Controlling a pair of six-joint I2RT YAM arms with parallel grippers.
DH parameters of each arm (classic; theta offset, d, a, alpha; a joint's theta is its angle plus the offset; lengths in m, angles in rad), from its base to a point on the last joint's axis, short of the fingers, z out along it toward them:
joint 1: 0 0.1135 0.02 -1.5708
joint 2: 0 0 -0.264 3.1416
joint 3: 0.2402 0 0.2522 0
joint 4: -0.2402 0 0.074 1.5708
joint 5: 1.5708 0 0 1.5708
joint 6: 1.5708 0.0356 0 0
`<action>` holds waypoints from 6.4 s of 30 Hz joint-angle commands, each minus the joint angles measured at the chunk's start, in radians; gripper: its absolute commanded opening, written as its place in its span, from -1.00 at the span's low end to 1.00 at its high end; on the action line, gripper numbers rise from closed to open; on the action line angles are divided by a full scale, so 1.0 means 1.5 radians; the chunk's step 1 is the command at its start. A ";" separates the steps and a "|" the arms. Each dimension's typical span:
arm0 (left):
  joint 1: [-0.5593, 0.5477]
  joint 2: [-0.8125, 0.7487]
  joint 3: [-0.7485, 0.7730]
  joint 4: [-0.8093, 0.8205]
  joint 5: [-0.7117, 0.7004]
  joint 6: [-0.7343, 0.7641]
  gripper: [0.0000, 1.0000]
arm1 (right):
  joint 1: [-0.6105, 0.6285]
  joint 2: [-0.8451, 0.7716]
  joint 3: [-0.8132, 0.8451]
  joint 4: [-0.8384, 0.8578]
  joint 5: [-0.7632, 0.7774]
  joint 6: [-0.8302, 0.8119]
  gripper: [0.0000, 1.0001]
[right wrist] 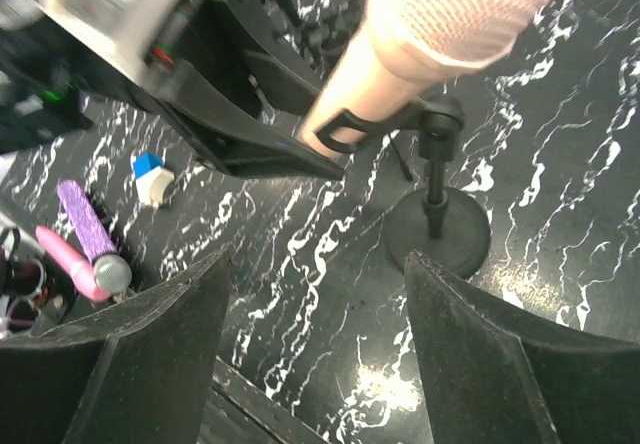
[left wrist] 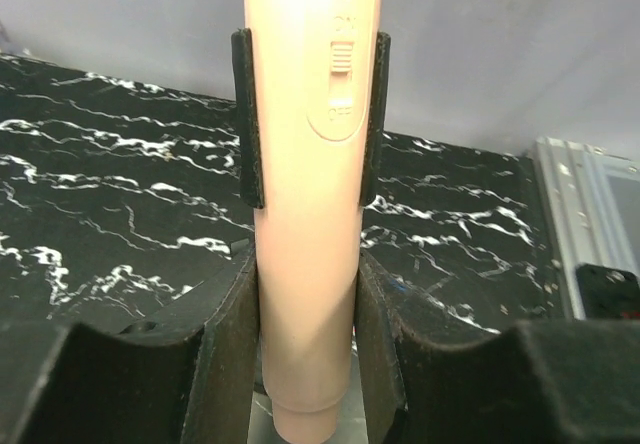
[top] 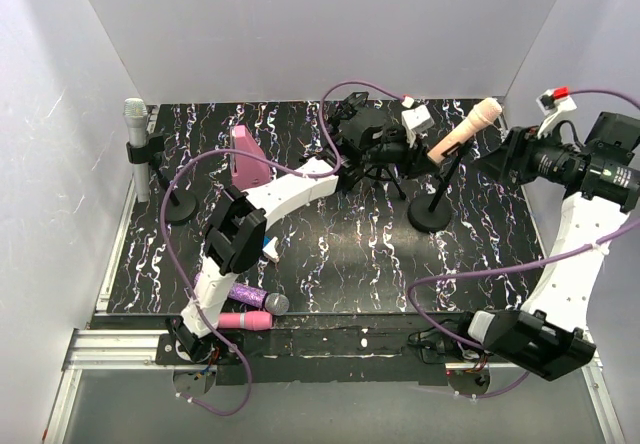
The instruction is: Remove the microphone from the stand
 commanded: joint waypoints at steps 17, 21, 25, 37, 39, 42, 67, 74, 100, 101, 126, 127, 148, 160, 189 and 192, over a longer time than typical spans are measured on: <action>0.107 -0.276 -0.181 -0.081 0.170 0.047 -1.00 | 0.187 -0.058 -0.374 0.442 -0.082 -0.142 0.55; 0.120 -0.293 -0.196 -0.124 0.181 0.063 -1.00 | 0.235 -0.048 -0.415 0.566 -0.043 -0.065 0.54; 0.146 -0.309 -0.216 -0.151 0.201 0.067 -1.00 | 0.270 -0.028 -0.442 0.677 -0.010 0.002 0.52; 0.176 -0.357 -0.279 -0.173 0.193 0.093 -1.00 | 0.383 0.053 -0.452 0.823 -0.040 0.120 0.36; 0.179 -0.365 -0.290 -0.173 0.189 0.095 -1.00 | 0.398 0.061 -0.464 0.860 -0.028 0.143 0.35; 0.182 -0.374 -0.301 -0.178 0.187 0.096 -1.00 | 0.418 0.071 -0.476 0.928 0.003 0.188 0.32; 0.273 -0.427 -0.051 -0.462 0.193 0.261 -1.00 | 0.471 0.085 -0.537 0.882 0.110 -0.034 -0.97; 0.298 -0.465 -0.050 -0.489 0.185 0.240 -1.00 | 0.471 0.087 -0.530 0.853 0.118 -0.055 -0.97; 0.410 -0.689 -0.115 -0.961 0.070 0.562 -1.00 | 0.468 -0.042 -0.473 0.634 0.075 0.004 0.65; 0.410 -0.692 -0.129 -1.000 0.082 0.603 -1.00 | 0.467 -0.059 -0.477 0.627 0.072 0.008 0.65; 0.411 -0.491 -0.498 -1.117 -0.037 1.234 -1.00 | 0.467 -0.109 -0.450 0.658 0.124 0.145 0.64; 0.411 -0.485 -0.510 -1.109 -0.051 1.232 -1.00 | 0.467 -0.110 -0.451 0.653 0.127 0.140 0.64; 0.428 -0.315 -0.616 -0.888 -0.230 1.143 -0.08 | 0.467 -0.105 -0.445 0.616 0.150 0.122 0.61; 0.428 -0.354 -0.530 -0.990 -0.203 1.167 0.27 | 0.467 -0.113 -0.403 0.550 0.181 0.098 0.64; 0.098 -0.351 -0.474 0.096 -0.010 0.121 0.58 | 0.214 -0.093 -0.227 0.171 0.103 0.041 0.78; 0.046 -0.313 -0.421 0.086 -0.084 0.119 0.55 | 0.186 -0.095 -0.254 0.215 0.093 0.093 0.77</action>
